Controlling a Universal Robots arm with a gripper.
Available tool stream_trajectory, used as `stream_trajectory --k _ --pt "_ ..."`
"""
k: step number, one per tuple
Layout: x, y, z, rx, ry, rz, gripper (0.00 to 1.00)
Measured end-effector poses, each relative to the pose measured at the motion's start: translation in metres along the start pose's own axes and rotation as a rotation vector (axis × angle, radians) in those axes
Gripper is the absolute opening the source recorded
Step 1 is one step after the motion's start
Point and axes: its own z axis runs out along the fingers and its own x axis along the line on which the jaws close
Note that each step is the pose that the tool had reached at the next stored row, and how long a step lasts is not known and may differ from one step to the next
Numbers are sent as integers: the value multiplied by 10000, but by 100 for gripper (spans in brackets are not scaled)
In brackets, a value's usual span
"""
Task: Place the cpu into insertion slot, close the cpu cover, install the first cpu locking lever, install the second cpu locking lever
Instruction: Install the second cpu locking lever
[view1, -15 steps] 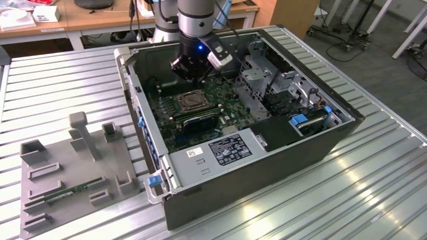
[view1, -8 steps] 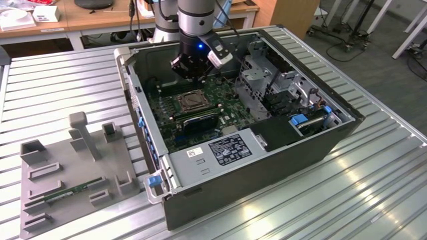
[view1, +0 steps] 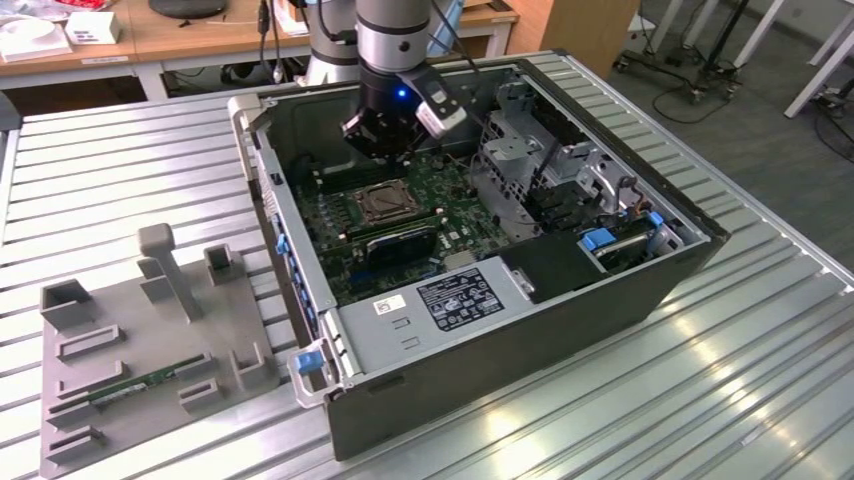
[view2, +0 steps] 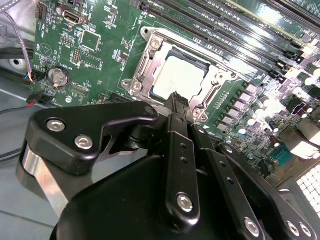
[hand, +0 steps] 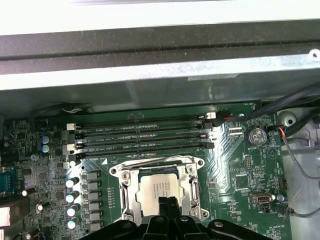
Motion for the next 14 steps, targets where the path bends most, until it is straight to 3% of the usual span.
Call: stream_trajectory --k 14 --pt "-7 -71 -4 22 -3 -1 11"
